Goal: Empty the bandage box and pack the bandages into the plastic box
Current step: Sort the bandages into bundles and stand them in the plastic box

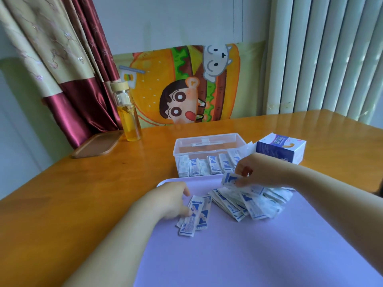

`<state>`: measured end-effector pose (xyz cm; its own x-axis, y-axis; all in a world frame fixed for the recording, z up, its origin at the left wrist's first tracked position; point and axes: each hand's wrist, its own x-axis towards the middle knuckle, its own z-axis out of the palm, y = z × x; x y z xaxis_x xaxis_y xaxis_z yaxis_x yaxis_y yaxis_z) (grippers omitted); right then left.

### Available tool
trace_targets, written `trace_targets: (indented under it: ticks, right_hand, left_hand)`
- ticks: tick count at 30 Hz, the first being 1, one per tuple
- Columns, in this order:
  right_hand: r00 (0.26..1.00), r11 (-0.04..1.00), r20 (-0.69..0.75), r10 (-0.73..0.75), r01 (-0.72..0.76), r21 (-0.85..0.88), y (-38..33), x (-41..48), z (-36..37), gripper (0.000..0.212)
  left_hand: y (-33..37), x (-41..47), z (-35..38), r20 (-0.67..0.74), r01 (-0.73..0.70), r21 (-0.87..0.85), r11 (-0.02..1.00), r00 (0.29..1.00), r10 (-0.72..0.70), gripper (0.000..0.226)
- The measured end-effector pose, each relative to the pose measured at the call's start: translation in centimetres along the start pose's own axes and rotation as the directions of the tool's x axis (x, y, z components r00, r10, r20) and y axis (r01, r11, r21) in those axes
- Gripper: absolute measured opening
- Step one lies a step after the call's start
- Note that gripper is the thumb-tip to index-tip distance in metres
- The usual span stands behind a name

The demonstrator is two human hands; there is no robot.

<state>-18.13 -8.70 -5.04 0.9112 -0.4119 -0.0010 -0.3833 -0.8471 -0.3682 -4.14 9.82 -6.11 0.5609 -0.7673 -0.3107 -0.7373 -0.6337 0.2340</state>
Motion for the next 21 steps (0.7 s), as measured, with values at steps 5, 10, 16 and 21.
trace_targets:
  ticks: [5,10,16,21]
  right_hand:
    - [0.965,0.931,-0.228,0.129,-0.038,0.363,0.9,-0.2,-0.9,0.016]
    - [0.936,0.616,-0.178,0.303,-0.050,0.786,2.5,0.0,-0.9,0.011]
    - [0.950,0.303,-0.027,0.311,-0.072,0.950,2.8,-0.7,-0.2,0.005]
    - [0.964,0.201,0.015,0.264,-0.070,0.977,2.5,-1.1,-0.2,0.006]
  left_hand:
    - [0.1,0.0,0.2,0.031,0.034,-0.036,0.999,0.999,-0.033,0.066]
    - [1.1,0.6,-0.3,0.092,0.017,-0.016,1.000,0.996,-0.016,0.082]
    - [1.7,1.4,-0.6,0.136,-0.036,0.057,0.998,0.990,0.028,0.097]
    - [0.5,1.4,-0.8,0.067,-0.072,-0.069,0.995,0.995,0.077,0.098]
